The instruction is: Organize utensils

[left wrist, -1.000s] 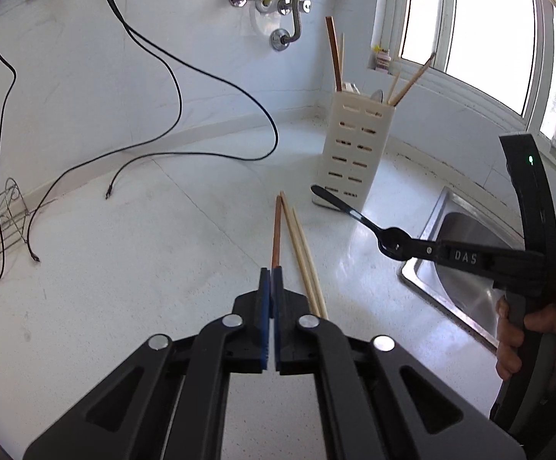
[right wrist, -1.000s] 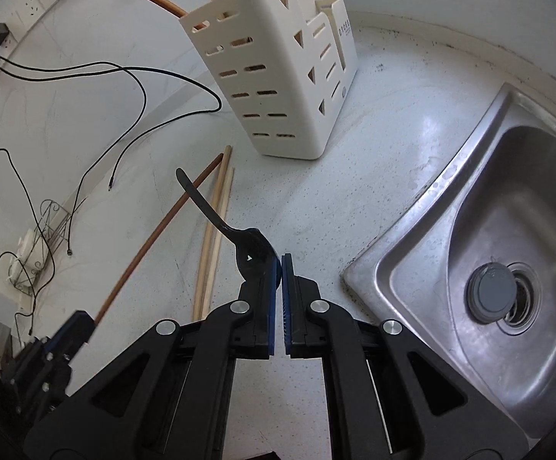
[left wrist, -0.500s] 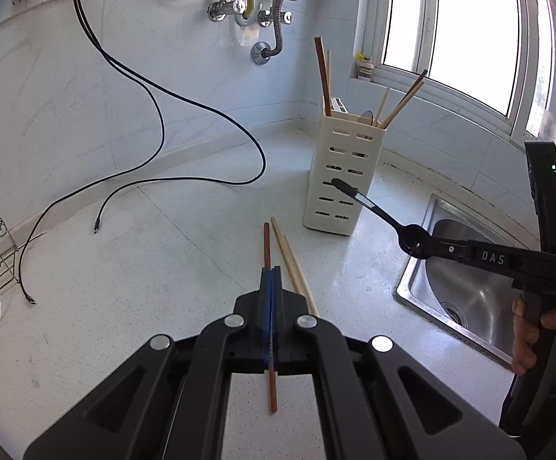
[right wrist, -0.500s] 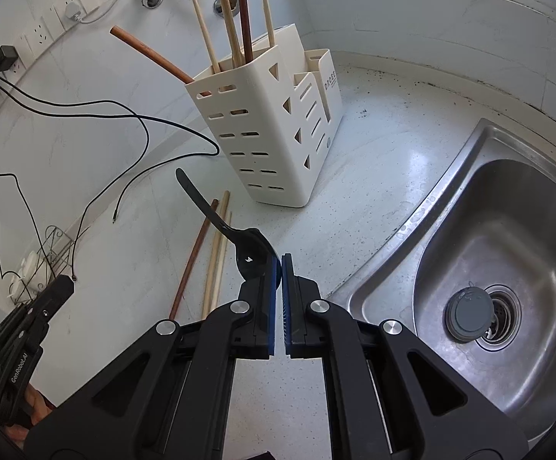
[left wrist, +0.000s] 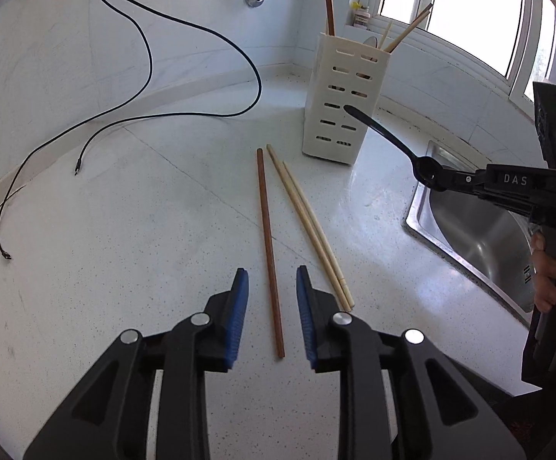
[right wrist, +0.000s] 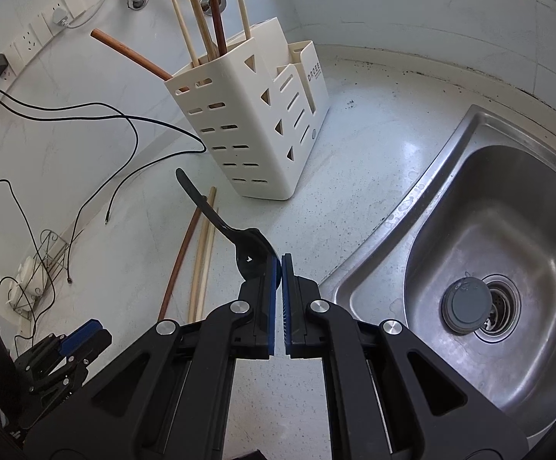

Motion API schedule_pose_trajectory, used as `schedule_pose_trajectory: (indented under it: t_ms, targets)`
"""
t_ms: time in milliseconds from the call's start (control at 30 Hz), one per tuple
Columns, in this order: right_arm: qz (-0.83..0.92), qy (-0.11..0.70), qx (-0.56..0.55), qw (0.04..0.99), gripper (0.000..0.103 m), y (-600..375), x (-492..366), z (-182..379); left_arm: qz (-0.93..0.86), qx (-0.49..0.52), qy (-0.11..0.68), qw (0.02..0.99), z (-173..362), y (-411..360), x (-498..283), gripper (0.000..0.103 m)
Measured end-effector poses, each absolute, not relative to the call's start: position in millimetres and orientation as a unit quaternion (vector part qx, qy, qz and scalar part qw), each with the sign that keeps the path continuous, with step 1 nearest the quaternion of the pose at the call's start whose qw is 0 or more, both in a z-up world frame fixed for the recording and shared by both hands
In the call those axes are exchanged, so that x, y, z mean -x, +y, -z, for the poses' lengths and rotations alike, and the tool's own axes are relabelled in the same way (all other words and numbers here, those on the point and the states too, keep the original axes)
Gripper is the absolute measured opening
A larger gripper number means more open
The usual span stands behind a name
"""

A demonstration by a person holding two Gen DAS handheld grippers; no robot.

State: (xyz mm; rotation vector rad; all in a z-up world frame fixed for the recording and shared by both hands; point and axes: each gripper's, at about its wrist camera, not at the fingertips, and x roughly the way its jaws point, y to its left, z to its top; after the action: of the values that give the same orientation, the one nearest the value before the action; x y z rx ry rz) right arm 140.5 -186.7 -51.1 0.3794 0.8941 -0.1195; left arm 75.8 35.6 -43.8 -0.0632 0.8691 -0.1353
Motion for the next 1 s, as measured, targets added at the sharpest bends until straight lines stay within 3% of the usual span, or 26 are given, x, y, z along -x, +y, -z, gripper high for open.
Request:
schedule_pose_trajectory:
  t_ms: [633,1000]
  targets:
    - [0.052,0.443,-0.201,0.872,0.003,-194,-137,66,0.068,-0.012,0.471,0.879,86,19,-65,0.024]
    - [0.054,0.446,-0.207,0.869,0.003,-195,-134,69,0.056,-0.042,0.45,0.89,88,12,-58,0.009]
